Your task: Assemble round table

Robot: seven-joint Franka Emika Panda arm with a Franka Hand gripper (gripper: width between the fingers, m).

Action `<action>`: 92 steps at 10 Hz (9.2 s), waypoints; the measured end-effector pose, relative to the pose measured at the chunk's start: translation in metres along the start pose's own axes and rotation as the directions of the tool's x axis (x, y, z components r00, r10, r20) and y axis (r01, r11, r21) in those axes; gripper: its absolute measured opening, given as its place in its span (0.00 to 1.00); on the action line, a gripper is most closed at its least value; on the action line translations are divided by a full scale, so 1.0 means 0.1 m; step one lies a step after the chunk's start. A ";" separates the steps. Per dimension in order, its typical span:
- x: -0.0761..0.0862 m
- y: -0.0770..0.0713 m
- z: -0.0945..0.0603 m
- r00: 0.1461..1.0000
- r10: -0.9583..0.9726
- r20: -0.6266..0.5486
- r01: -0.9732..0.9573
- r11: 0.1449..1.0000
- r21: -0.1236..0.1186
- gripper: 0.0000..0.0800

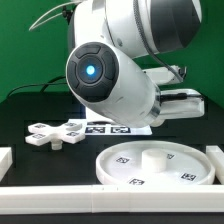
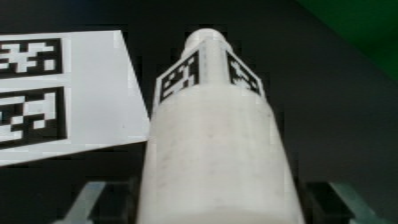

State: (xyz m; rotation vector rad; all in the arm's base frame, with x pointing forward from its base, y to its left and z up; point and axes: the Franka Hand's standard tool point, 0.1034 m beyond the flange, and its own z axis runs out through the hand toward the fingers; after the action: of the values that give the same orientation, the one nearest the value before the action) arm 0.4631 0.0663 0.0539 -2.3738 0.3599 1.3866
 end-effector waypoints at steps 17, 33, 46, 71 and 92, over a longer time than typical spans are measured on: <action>-0.03 -0.26 -1.10 0.580 -0.176 -0.795 0.127 0.984 -0.125 0.51; 0.04 -0.35 -1.41 0.002 -0.412 -0.911 0.083 0.908 -0.410 0.51; 0.07 -0.29 -1.15 0.077 -0.425 -0.902 0.093 0.904 -0.418 0.51; 0.13 -0.28 -1.29 0.148 -0.446 -0.883 0.107 0.895 -0.434 0.81; 0.22 -0.27 -1.14 0.457 -0.119 -0.881 0.033 0.993 -0.117 0.51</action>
Offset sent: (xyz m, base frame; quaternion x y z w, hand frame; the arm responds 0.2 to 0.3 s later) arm 0.0207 -0.0132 0.0465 -0.0192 -0.0282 -0.0747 0.9966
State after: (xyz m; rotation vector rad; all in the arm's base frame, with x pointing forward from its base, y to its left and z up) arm 0.5729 0.0401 0.0907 -2.9540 0.4373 -0.0621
